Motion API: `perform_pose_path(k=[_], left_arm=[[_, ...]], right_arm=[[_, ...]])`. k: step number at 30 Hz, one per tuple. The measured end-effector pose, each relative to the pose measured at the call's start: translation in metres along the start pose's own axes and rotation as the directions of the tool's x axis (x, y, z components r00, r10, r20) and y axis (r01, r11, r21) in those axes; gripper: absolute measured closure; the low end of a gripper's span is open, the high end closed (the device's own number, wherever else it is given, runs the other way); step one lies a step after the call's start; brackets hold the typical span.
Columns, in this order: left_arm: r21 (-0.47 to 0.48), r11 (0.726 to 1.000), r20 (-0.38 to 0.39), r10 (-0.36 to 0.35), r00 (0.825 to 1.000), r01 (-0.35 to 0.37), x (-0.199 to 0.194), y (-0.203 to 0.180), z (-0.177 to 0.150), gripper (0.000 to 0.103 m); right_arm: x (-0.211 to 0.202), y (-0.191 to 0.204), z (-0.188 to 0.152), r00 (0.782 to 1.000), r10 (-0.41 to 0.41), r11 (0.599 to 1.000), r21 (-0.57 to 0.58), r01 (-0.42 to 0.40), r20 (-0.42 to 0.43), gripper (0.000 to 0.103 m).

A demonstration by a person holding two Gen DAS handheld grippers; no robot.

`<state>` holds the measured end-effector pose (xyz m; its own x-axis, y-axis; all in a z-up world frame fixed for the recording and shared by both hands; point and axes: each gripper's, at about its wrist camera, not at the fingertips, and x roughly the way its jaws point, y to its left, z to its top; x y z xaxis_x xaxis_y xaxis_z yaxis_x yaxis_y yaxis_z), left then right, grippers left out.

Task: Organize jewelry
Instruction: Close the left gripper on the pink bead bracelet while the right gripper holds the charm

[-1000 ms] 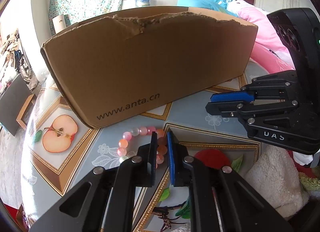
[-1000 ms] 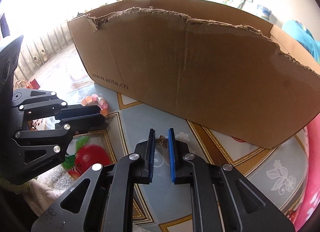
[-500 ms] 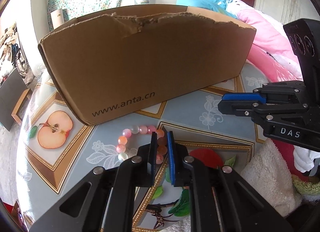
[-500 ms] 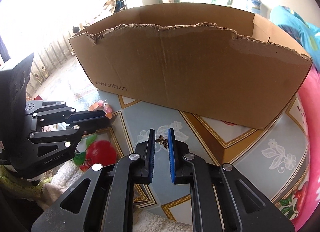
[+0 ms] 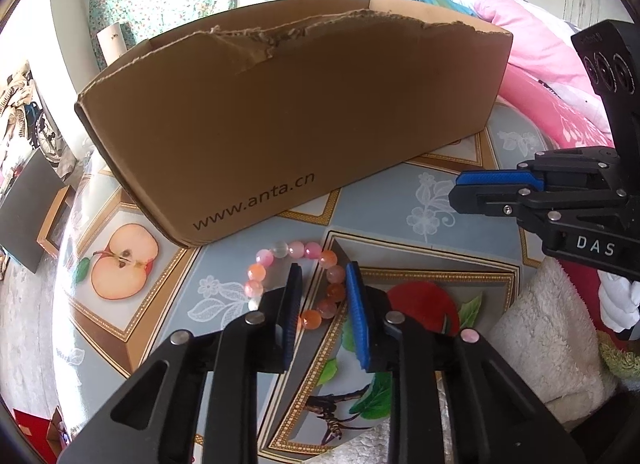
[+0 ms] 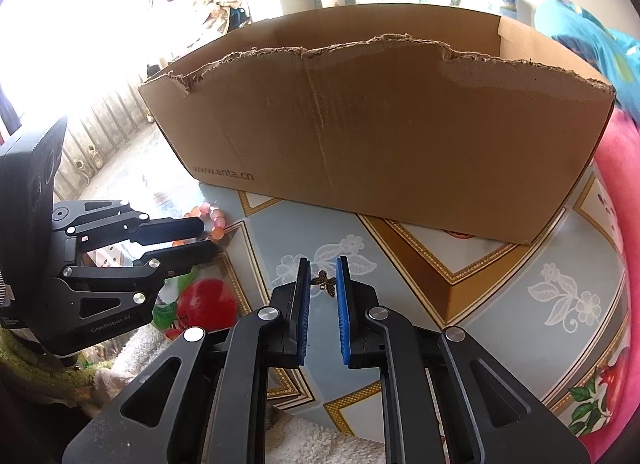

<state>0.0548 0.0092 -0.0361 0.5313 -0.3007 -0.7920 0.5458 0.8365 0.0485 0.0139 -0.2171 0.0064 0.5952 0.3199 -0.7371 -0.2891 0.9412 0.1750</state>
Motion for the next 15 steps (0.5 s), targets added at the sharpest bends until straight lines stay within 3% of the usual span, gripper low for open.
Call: perform_pose_path(k=[2,8,12,15], left_arm=[[0.003,1.000,-0.003,0.009,1.000,-0.009,0.002,-0.002,0.002,0.093],[-0.098,0.994,0.018,-0.049,0.999,0.050,0.000,0.012,0.005,0.094],[-0.191,0.973,0.076,-0.120,0.990,0.133,-0.014,0.030,0.009,0.094],[-0.262,0.940,0.128,-0.189,0.974,0.217,-0.025,0.046,0.011,0.094]], right_arm=[[0.000,-0.007,-0.001,1.000,0.006,1.000,0.012,-0.006,0.001,0.092],[-0.012,-0.029,0.000,1.000,0.026,0.999,0.041,-0.027,0.017,0.092],[-0.023,-0.043,0.000,0.998,0.041,0.997,0.066,-0.044,0.043,0.092],[-0.033,-0.053,0.002,0.996,0.055,0.994,0.087,-0.061,0.069,0.092]])
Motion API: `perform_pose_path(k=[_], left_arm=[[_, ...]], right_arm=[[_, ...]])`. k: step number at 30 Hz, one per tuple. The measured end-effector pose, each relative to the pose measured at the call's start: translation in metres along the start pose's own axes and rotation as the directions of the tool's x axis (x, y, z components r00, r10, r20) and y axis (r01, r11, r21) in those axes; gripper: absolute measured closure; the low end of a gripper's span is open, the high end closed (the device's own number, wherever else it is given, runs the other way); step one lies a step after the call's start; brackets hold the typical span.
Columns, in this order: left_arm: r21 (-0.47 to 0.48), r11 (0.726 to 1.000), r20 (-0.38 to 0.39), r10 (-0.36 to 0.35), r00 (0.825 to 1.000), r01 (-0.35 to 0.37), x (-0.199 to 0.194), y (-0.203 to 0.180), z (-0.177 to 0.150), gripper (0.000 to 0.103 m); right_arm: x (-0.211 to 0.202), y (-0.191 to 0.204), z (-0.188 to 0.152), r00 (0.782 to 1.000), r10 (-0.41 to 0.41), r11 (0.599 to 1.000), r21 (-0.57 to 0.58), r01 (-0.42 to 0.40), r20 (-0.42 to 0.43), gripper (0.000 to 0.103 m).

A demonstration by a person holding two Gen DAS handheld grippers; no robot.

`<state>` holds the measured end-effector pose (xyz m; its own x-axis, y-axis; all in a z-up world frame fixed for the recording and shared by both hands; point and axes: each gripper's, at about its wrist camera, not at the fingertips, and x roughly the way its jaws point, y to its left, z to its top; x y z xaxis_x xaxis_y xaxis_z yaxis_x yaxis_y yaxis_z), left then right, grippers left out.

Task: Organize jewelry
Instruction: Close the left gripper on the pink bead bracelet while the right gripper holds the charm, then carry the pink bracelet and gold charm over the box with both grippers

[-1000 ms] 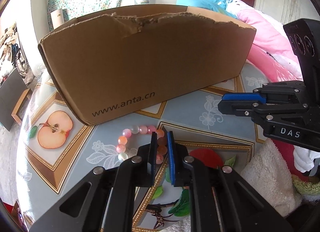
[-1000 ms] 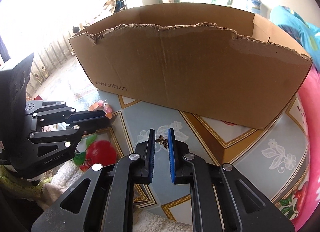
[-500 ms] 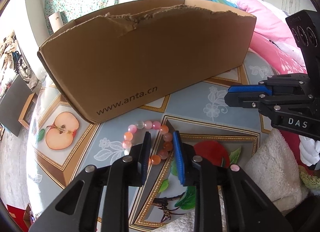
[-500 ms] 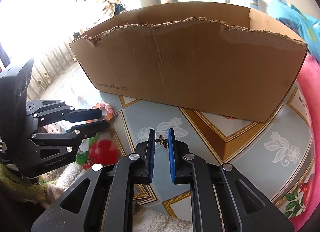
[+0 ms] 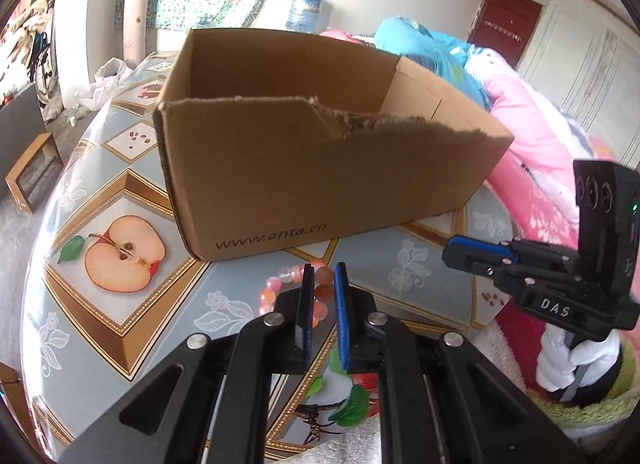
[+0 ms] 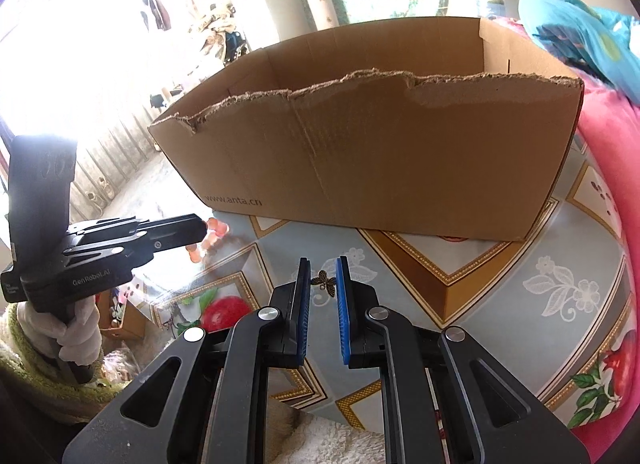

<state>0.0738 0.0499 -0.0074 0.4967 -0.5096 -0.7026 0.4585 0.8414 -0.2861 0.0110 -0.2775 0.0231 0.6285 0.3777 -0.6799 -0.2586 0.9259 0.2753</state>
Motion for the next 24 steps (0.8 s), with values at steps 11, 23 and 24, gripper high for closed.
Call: perform_pose_path(k=[11,23,24], left_arm=[[-0.080,0.956,0.131,-0.270,0.954,0.282,-0.054,-0.013,0.024,0.094],[0.022,0.916,0.234,-0.395,0.888,0.402,-0.088,-0.050,0.092,0.094],[0.022,0.915,0.238,-0.396,0.887,0.403,-0.086,-0.051,0.097,0.094]], right_arm=[[-0.054,-0.027,0.019,0.990,0.025,0.999,0.042,-0.031,0.135,0.092],[-0.095,-0.037,0.064,0.962,0.027,0.999,0.015,-0.032,0.271,0.092],[-0.096,-0.040,0.069,0.960,0.026,0.999,0.011,-0.030,0.277,0.092]])
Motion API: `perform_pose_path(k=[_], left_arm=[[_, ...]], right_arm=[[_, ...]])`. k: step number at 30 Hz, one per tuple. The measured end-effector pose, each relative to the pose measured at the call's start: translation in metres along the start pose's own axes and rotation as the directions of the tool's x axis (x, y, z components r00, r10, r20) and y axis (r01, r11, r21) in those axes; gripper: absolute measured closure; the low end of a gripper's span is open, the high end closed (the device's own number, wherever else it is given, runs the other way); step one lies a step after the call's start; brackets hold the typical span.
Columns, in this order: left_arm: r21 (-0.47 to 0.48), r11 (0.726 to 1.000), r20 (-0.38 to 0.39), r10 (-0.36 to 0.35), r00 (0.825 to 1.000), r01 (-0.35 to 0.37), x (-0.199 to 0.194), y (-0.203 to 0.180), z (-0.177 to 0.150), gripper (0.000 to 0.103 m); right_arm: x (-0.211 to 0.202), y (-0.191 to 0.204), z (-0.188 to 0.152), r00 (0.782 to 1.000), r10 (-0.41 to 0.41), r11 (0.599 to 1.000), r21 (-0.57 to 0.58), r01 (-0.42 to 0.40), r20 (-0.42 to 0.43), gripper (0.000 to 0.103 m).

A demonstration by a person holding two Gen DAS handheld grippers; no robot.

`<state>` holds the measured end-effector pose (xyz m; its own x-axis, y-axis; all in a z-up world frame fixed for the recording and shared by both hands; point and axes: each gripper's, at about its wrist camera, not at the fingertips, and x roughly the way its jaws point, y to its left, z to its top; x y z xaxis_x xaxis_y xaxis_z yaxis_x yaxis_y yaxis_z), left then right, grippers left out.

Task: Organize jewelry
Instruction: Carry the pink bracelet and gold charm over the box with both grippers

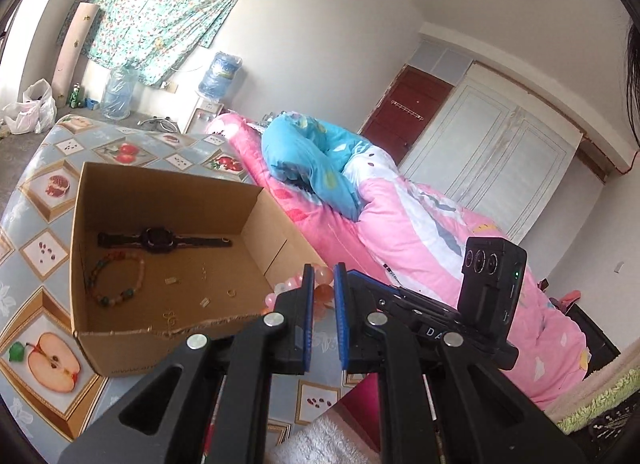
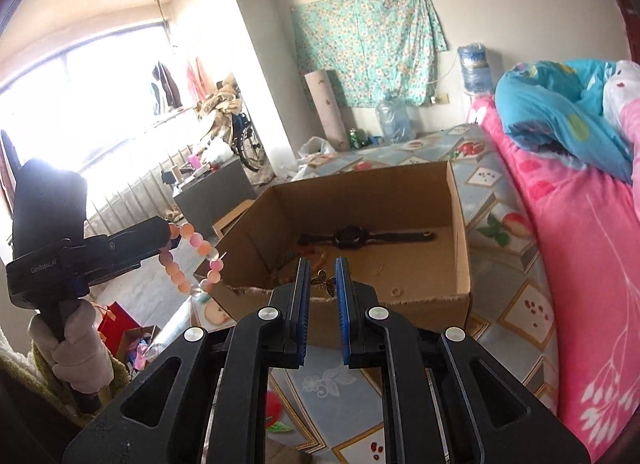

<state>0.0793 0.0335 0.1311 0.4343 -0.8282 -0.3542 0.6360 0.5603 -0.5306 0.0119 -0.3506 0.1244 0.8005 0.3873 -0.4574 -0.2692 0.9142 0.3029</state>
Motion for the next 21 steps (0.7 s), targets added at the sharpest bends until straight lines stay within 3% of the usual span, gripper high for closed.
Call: perform_pose_path(k=[6,12,15,18,21], left_arm=[[-0.007,0.998,-0.037,0.057,0.998,-0.057,0.031,0.015,0.023,0.094],[-0.026,0.989,-0.073,0.145,0.987,-0.148,0.049,0.039,0.032,0.094],[-0.055,0.981,-0.081,0.181,0.980,-0.186,0.050,0.052,0.031,0.094],[-0.063,0.974,-0.080,0.212,0.974,-0.217,0.048,0.059,0.027,0.094],[-0.064,0.967,-0.085,0.240,0.967,-0.245,0.044,0.062,0.024,0.094]], right_arm=[[0.033,0.002,0.023,0.999,-0.012,1.000,-0.027,0.011,-0.031,0.092],[0.086,-0.025,0.056,0.979,0.015,1.000,0.005,-0.014,-0.202,0.092],[0.118,-0.024,0.071,0.946,0.030,0.999,-0.008,-0.035,-0.323,0.092],[0.161,-0.018,0.079,0.885,0.071,0.997,0.012,-0.074,-0.461,0.092],[0.210,-0.008,0.078,0.809,0.058,0.996,-0.016,-0.083,-0.586,0.092]])
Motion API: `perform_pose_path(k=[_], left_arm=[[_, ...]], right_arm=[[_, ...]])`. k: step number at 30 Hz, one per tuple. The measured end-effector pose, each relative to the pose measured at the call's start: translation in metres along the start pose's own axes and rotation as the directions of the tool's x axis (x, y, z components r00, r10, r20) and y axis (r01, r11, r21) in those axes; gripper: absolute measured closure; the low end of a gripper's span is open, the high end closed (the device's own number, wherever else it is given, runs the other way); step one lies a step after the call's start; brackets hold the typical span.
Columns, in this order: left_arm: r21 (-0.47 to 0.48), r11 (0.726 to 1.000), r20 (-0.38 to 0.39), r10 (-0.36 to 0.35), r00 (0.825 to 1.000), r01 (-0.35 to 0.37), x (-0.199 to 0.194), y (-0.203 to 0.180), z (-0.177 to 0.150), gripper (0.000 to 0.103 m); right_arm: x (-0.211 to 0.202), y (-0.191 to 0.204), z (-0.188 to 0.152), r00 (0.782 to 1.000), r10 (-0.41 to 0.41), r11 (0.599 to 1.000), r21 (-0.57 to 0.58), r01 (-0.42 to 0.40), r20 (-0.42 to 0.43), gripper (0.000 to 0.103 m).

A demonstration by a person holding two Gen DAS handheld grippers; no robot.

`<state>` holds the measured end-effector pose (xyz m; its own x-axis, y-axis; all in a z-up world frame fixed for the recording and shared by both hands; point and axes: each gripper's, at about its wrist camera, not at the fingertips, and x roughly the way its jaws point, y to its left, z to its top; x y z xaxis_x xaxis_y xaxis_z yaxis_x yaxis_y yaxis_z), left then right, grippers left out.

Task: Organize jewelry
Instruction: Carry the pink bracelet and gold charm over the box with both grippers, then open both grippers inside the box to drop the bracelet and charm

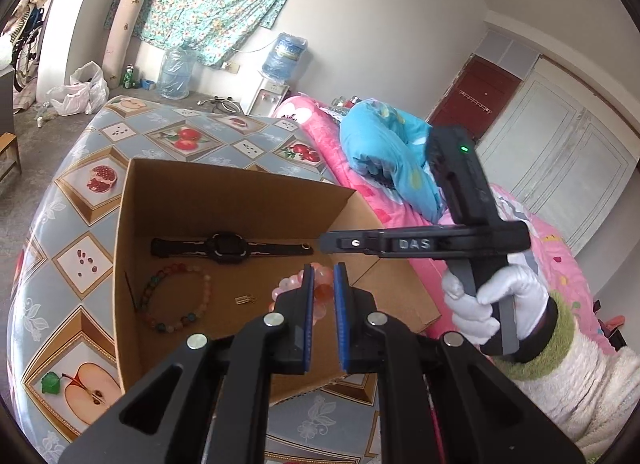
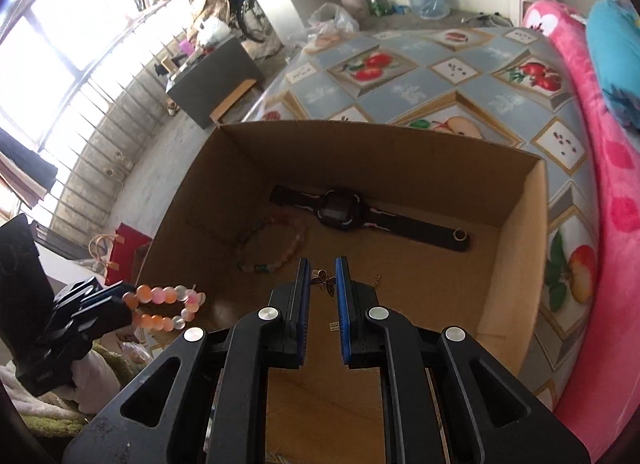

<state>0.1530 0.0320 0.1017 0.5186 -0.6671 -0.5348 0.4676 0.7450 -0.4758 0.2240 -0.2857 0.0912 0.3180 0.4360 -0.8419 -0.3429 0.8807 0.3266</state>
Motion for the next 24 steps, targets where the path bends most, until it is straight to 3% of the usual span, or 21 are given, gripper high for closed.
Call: perform_pose_path(k=[3,6,9,12,16,20,22,24], left_arm=[[-0.001,1.000,0.000,0.018,1.000,-0.018,-0.002,0.003,-0.001,0.094],[-0.001,1.000,-0.001,0.029,1.000,-0.029,-0.003,0.005,-0.002,0.094],[-0.009,0.999,-0.014,0.035,0.999,-0.035,0.000,0.009,0.000,0.094],[-0.014,0.999,-0.038,0.039,0.998,-0.040,0.005,0.011,0.003,0.094],[-0.014,0.999,-0.083,0.039,0.996,-0.040,0.018,0.011,0.009,0.094],[0.006,0.998,-0.135,0.059,0.989,-0.058,0.035,0.006,0.020,0.094],[0.029,0.997,-0.175,0.069,0.982,-0.065,0.050,0.002,0.029,0.094],[0.030,0.998,-0.235,0.062,0.970,-0.056,0.070,0.001,0.036,0.094]], right_arm=[[0.043,0.010,0.017,0.989,-0.053,0.998,-0.041,0.048,-0.135,0.092],[0.075,0.015,0.024,0.969,-0.118,0.991,-0.084,0.101,-0.218,0.092],[0.096,0.013,0.028,0.952,-0.165,0.984,-0.108,0.142,-0.257,0.092],[0.100,0.010,0.029,0.954,-0.153,0.987,-0.092,0.133,-0.258,0.089],[0.083,0.008,0.030,0.974,-0.118,0.992,-0.065,0.107,-0.195,0.088],[0.029,0.005,0.026,0.998,-0.058,0.998,-0.029,0.057,-0.031,0.087],[-0.011,0.001,0.017,0.995,-0.041,0.999,-0.013,0.042,0.088,0.082],[-0.047,-0.005,0.001,0.979,-0.042,0.999,0.014,0.040,0.198,0.079]])
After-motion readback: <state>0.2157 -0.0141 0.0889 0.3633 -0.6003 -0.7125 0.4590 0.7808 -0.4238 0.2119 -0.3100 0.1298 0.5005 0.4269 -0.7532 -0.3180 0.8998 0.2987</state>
